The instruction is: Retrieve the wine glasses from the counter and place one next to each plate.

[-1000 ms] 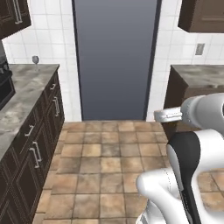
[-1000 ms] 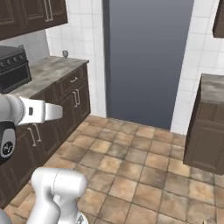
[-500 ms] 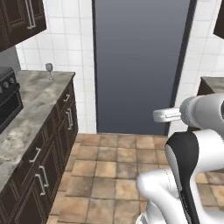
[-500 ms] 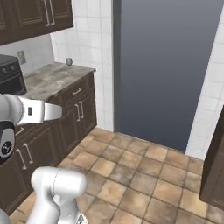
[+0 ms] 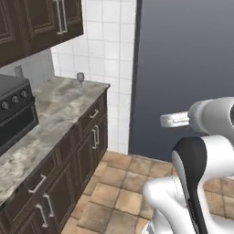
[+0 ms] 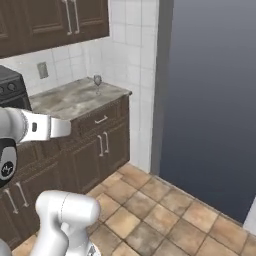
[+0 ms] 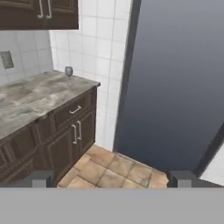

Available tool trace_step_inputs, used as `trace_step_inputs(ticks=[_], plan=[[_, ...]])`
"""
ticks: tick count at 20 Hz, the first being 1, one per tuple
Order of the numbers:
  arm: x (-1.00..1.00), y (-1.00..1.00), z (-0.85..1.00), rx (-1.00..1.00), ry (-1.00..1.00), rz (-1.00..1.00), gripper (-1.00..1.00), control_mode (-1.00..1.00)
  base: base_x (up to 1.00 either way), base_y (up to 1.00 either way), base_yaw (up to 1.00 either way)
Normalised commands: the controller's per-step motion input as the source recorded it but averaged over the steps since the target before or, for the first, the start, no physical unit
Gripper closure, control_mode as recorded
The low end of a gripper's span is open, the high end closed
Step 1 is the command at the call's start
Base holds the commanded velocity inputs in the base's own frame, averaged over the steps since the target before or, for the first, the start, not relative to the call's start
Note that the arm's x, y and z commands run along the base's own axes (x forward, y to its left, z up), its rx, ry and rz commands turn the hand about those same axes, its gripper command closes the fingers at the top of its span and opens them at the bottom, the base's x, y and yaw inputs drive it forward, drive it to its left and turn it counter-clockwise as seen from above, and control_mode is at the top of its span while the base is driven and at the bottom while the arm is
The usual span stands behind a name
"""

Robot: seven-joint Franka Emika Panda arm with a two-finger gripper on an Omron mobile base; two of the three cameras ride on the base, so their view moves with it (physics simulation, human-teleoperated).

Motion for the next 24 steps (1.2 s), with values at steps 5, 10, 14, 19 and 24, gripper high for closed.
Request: trace_step_inputs(ticks=[5, 10, 14, 19, 24], plan=[[0.0, 0.0, 0.0, 0.0, 0.0, 0.0, -1.0, 1.0, 1.0, -0.21, 0.68], [0.0, 0.0, 0.0, 0.0, 0.0, 0.0, -1.0, 1.0, 1.0, -0.56, 0.44], [0.0, 0.0, 0.0, 0.0, 0.0, 0.0, -1.0, 1.0, 1.0, -1.0, 0.09], [0.0, 0.0, 0.0, 0.0, 0.0, 0.0, -1.0, 1.0, 0.93, -0.42, 0.05], [0.0, 0.0, 0.0, 0.0, 0.0, 0.0, -1.0, 1.0, 1.0, 0.45, 0.15]])
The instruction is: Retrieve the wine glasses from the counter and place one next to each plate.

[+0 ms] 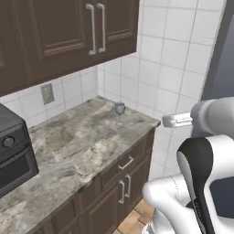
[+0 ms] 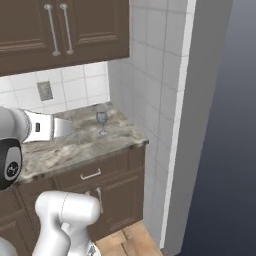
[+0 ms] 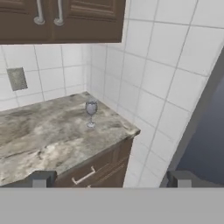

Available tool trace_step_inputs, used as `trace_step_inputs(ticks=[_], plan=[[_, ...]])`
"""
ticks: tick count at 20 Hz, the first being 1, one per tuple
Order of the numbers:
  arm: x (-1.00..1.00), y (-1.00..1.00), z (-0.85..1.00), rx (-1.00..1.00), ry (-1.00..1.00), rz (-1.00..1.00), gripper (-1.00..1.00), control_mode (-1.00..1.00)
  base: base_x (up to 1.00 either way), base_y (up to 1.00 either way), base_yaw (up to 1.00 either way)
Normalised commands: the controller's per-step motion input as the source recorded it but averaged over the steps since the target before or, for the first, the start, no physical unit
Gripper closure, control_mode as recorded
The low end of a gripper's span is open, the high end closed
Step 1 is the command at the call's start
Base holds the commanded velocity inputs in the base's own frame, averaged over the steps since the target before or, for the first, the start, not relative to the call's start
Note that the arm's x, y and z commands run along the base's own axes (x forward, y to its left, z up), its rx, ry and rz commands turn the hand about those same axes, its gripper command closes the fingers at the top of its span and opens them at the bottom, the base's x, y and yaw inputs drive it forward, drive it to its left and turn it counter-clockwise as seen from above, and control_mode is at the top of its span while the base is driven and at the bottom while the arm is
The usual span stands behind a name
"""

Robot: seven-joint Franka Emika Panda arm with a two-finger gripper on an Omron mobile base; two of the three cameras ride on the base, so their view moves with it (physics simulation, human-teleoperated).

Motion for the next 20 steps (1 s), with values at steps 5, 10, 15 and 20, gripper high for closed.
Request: trace_step_inputs(ticks=[5, 10, 15, 20], plan=[[0.0, 0.0, 0.0, 0.0, 0.0, 0.0, -1.0, 1.0, 0.85, 0.25, 0.17], [0.0, 0.0, 0.0, 0.0, 0.0, 0.0, -1.0, 1.0, 0.68, -0.16, 0.23], [0.0, 0.0, 0.0, 0.0, 0.0, 0.0, -1.0, 1.0, 0.2, -0.12, 0.33], [0.0, 0.0, 0.0, 0.0, 0.0, 0.0, -1.0, 1.0, 0.23, -0.34, 0.31]])
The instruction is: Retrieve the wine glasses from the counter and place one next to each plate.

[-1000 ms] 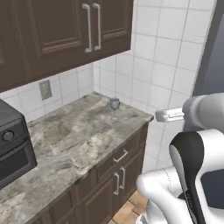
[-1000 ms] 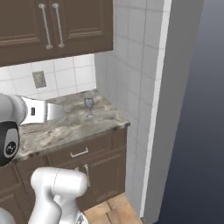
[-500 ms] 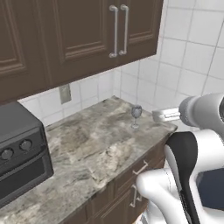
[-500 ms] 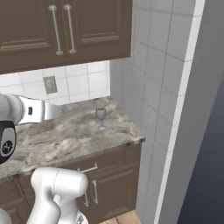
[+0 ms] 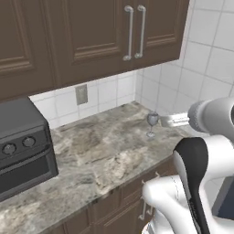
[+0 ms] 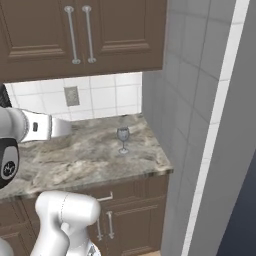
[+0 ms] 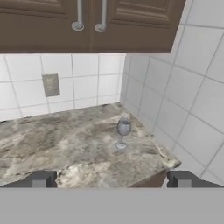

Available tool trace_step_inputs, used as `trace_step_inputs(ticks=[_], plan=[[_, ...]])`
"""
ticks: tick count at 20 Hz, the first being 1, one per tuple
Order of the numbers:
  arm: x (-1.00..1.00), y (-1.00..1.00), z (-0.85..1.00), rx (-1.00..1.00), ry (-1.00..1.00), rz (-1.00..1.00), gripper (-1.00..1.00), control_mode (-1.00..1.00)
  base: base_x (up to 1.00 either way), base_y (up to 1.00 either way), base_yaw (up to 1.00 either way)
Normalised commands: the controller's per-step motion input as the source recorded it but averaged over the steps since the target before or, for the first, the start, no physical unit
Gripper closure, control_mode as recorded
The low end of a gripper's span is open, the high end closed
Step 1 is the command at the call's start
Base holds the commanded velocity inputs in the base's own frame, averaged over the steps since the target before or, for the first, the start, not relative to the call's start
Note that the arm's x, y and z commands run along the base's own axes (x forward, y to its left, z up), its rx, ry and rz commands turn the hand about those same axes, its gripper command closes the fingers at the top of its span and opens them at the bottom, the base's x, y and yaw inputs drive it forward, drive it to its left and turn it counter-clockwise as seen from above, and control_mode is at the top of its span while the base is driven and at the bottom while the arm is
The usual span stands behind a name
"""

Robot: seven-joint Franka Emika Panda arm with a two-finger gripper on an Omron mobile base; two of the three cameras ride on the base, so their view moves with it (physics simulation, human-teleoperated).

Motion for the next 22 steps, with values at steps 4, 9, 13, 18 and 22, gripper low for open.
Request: trace_step_inputs(ticks=[4, 9, 13, 18, 22], plan=[[0.0, 0.0, 0.0, 0.0, 0.0, 0.0, -1.0, 1.0, 0.11, -0.52, 0.15], [0.0, 0.0, 0.0, 0.0, 0.0, 0.0, -1.0, 1.0, 0.1, -0.41, 0.02], [0.04, -0.39, -0.05, 0.15, 0.03, 0.0, -1.0, -1.0, 0.03, -0.12, 0.0], [0.03, -0.51, -0.31, 0.26, 0.08, 0.0, -1.0, -1.0, 0.0, 0.0, 0.0], [0.18, -0.26, -0.45, 0.21, 0.04, 0.0, -1.0, -1.0, 0.0, 0.0, 0.0]])
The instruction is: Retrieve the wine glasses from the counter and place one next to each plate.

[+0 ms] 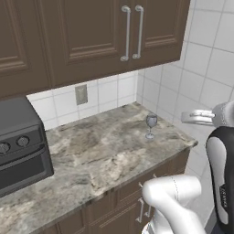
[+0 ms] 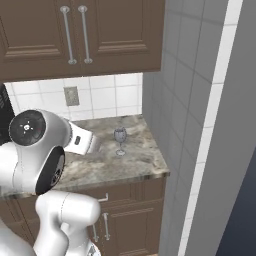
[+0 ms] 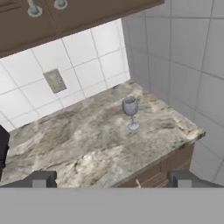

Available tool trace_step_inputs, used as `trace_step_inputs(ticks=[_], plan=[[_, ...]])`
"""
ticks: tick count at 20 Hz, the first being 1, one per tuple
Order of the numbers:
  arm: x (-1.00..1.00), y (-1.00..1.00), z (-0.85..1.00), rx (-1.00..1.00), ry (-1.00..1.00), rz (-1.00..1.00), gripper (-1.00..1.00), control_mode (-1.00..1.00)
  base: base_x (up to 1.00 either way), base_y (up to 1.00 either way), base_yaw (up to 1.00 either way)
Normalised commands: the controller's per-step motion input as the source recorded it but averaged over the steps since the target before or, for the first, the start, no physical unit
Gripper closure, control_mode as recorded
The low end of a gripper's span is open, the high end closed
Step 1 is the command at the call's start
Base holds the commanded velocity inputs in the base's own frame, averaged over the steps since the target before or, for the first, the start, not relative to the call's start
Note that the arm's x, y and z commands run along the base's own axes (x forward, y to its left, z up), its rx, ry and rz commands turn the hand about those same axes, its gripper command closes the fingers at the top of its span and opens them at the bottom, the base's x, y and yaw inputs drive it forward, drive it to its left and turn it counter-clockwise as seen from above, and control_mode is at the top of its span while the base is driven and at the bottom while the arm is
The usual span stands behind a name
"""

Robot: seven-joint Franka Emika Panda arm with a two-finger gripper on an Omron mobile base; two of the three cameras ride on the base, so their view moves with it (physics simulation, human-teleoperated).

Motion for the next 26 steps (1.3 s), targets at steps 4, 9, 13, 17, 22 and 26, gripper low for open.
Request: trace_step_inputs(ticks=[4, 9, 13, 17, 22, 26], plan=[[0.26, 0.01, -0.51, 0.02, -0.02, 0.0, -1.0, -1.0, 0.0, 0.0, 0.0], [0.6, 0.0, -0.56, 0.0, 0.01, -0.01, -1.0, -1.0, 0.0, 0.0, 0.0], [0.85, 0.09, -0.47, 0.01, 0.13, -0.1, -1.0, -1.0, 0.0, 0.0, 0.0], [0.72, 0.37, -0.38, 0.0, 0.13, -0.21, -1.0, -1.0, 0.0, 0.0, 0.0], [0.81, 0.35, -0.39, 0.0, 0.13, -0.24, -1.0, -1.0, 0.0, 0.0, 0.0], [0.72, 0.28, -0.28, -0.08, 0.04, -0.2, -1.0, -1.0, 0.0, 0.0, 0.0]])
